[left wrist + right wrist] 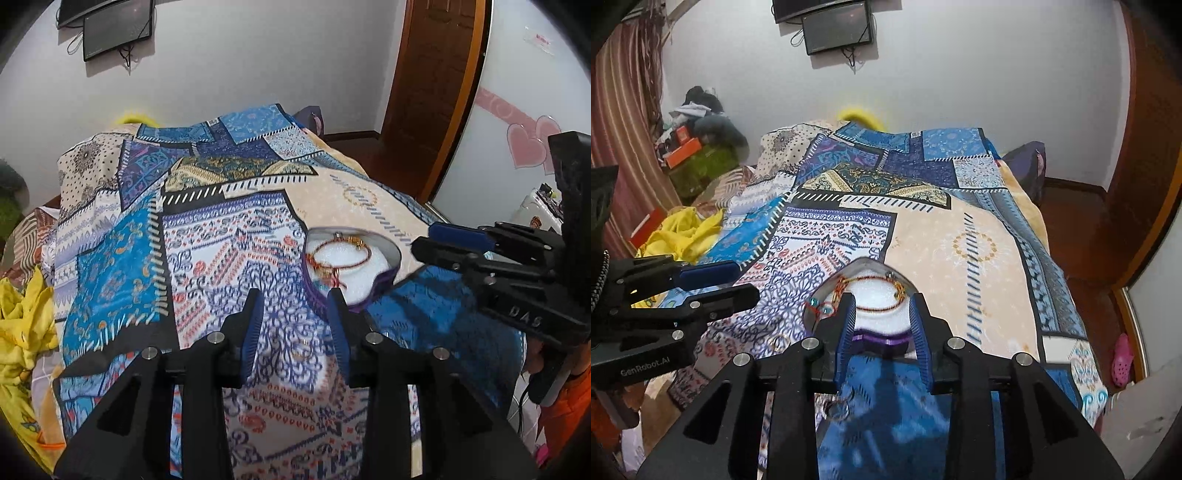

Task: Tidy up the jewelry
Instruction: 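Withdraw both tools from the tin toward the remaining rings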

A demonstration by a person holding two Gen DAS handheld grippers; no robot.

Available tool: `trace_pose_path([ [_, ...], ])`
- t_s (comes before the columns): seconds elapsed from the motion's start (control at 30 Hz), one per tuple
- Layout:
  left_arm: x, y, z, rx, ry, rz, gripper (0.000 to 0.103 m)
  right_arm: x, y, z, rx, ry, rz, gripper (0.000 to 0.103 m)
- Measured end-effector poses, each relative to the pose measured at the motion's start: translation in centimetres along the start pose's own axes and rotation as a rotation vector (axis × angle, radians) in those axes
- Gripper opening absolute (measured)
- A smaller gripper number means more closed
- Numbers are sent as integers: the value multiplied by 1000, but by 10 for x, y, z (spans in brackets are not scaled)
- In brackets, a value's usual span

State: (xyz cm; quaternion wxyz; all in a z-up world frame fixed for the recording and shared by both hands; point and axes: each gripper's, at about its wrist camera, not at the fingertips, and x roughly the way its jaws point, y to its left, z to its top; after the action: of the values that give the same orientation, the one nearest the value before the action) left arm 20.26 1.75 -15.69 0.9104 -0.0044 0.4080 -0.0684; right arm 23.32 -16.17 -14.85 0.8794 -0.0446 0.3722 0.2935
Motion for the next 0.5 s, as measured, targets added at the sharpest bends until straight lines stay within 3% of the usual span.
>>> trace_pose_path([
  [0.5,1,-7,-47,2,76,11,35,25,14,-40,53,136,80,27],
])
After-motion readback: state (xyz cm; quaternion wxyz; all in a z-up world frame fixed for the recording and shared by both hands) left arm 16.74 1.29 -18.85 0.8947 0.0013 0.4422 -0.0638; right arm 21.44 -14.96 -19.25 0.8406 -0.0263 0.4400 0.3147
